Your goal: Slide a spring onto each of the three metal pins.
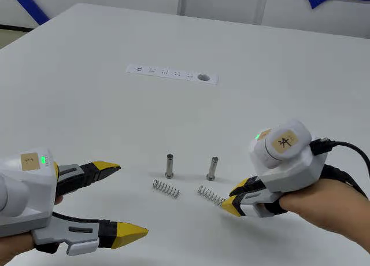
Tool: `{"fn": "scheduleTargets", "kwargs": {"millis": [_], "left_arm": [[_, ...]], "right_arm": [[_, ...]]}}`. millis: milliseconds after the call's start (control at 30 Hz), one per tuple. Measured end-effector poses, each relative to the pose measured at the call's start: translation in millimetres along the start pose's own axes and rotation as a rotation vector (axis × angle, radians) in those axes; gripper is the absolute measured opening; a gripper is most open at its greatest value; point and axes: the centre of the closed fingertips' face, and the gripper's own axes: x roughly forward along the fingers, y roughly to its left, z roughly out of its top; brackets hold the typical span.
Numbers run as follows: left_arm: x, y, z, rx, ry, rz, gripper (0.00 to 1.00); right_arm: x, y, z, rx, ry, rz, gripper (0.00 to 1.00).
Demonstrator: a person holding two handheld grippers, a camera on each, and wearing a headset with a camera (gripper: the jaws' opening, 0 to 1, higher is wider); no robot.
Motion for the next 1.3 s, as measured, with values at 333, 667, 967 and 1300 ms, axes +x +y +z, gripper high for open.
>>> {"fn": "scheduleTargets", "kwargs": {"millis": [333, 667, 967, 1300], "left_arm": [[-2.9, 2.3, -4.9, -0.008, -0.001, 0.007, 0.78], [-1.7, 2.6, -4.9, -0.014, -0.008, 0.005, 0.78], [-2.1, 3.8, -2.9, -0.012, -0.009, 0.005, 0.78], [-0.2, 0.6, -3.1, -0.008, 0.0, -0.003, 0.78]], "right_arm": [[13.0, -1.0, -1.3, -0.004, 0.018, -0.004, 0.16], [15.2, -3.0, -4.8, -0.011, 0.026, -0.018, 0.12], [7.5, -4.6, -1.1, -0.018, 0.016, -0.029, 0.11], [-17.7, -10.9, 17.9, -0.066, -0.014, -0.061, 0.11]]}}
